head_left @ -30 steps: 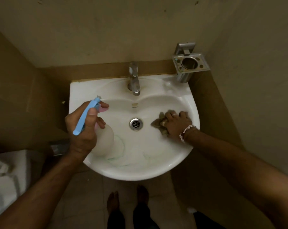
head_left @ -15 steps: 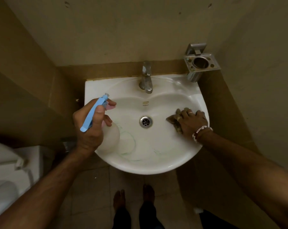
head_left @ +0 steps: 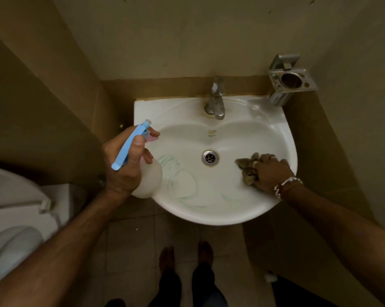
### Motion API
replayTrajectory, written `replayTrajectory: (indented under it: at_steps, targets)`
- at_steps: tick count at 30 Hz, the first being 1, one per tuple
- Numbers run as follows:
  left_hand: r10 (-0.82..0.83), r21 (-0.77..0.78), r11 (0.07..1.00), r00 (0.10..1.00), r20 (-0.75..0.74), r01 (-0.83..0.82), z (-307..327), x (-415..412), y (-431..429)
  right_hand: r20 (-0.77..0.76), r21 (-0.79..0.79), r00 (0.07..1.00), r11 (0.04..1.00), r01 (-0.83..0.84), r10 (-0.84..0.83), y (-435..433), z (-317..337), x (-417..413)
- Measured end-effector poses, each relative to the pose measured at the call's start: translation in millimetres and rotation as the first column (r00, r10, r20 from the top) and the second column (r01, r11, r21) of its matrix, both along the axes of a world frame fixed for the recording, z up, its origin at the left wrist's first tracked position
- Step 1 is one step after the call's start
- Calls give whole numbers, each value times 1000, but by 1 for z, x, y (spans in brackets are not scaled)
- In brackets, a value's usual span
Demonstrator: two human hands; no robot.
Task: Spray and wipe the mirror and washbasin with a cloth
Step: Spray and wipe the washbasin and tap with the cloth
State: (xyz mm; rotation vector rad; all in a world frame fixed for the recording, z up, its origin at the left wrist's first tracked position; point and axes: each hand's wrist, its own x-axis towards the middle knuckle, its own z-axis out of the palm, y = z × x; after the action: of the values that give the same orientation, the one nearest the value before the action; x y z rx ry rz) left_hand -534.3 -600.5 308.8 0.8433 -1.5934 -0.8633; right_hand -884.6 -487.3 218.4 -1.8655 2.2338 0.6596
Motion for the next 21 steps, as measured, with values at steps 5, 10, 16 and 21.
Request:
replayTrajectory:
  at_steps: [5,10,16,21]
  targets:
    - [28,10,1000,999,24,-29,-8,19,0,204,0,967,988,156,-152,23,2,69]
    - [44,13,999,999,5,-44,-15,41,-1,421,114,853,951,286,-307,9,-8,149]
    - [69,61,996,997,27,-70,-22,53,-9,642,77,660,890,450,-389,-54,-42,230]
    - [67,79,994,997,50,-70,-28,51,-12,733,-21,591,857,514,-337,-105,-55,241]
